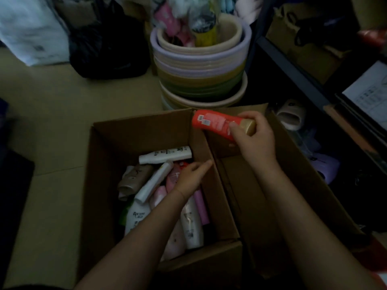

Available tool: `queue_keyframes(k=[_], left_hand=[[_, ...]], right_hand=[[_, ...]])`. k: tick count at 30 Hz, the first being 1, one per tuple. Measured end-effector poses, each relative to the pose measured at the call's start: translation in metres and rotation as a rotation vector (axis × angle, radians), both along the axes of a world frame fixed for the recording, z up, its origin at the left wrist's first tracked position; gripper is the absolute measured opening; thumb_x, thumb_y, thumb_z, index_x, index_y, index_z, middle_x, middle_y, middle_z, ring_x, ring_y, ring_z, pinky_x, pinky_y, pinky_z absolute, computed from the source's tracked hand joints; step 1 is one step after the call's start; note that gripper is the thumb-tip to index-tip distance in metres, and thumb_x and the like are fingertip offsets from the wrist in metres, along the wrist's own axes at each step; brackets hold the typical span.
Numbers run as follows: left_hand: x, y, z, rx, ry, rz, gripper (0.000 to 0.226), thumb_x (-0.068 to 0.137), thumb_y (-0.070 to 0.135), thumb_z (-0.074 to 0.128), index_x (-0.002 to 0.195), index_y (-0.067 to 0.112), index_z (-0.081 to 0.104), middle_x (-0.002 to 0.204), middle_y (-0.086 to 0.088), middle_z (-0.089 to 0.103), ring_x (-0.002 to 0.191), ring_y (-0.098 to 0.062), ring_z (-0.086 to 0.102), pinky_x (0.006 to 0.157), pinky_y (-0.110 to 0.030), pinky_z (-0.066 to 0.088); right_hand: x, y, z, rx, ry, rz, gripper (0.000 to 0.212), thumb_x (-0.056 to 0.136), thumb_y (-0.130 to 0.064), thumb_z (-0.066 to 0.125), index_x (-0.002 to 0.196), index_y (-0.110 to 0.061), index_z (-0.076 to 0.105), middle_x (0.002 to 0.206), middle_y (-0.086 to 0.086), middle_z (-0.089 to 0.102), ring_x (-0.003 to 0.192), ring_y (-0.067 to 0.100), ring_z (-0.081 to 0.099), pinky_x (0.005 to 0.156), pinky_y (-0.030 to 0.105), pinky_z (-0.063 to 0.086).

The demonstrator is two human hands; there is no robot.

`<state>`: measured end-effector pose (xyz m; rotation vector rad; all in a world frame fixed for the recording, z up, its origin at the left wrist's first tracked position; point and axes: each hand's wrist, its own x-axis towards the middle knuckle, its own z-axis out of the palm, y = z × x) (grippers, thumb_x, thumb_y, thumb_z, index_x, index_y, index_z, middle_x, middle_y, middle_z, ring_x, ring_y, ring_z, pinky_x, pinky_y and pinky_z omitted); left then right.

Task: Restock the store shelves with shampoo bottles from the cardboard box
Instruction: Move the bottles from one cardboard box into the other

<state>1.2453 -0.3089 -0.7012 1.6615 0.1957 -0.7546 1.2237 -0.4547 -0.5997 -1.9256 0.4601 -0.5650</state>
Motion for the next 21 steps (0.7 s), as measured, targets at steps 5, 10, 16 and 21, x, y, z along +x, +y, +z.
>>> queue_keyframes(k=[5,10,16,21], left_hand=[[0.004,0.068,-0.014,0.110,-0.126,0.358,0.033,0.087,0.038,0.053,0.072,0.014,0.069,0.075,-0.011,0.070,0.076,-0.033,0.067,0.071,-0.045,0.058],[0.017,0.103,0.013,0.257,-0.311,0.358,0.031,0.082,0.038,0.049,0.079,0.016,0.070,0.082,-0.005,0.070,0.084,-0.027,0.066,0.084,-0.051,0.055],[0.017,0.094,0.013,0.260,-0.383,0.229,0.021,0.090,0.027,0.054,0.074,0.027,0.069,0.086,-0.002,0.071,0.088,-0.030,0.068,0.084,-0.045,0.056],[0.021,0.105,0.025,0.809,-0.730,0.224,0.054,0.083,0.021,0.064,0.136,0.015,0.055,0.151,-0.018,0.040,0.143,-0.036,0.032,0.116,-0.048,0.021]], right_hand=[[0.004,0.058,-0.015,-0.063,0.151,0.127,0.014,0.092,-0.023,0.064,0.102,-0.021,0.054,0.088,-0.011,0.055,0.077,0.002,0.054,0.059,0.015,0.042],[0.002,0.086,-0.059,-0.515,0.329,0.261,0.020,0.094,-0.027,0.059,0.081,-0.012,0.059,0.092,0.009,0.054,0.092,0.027,0.054,0.078,0.034,0.042],[-0.009,0.077,-0.068,-0.723,0.430,0.197,0.040,0.089,-0.010,0.056,0.128,-0.004,0.053,0.123,0.016,0.050,0.116,0.030,0.045,0.097,0.038,0.041],[-0.007,0.078,-0.075,-0.806,0.453,0.119,0.044,0.091,-0.001,0.053,0.134,-0.005,0.047,0.122,0.014,0.052,0.115,0.027,0.047,0.093,0.033,0.043]])
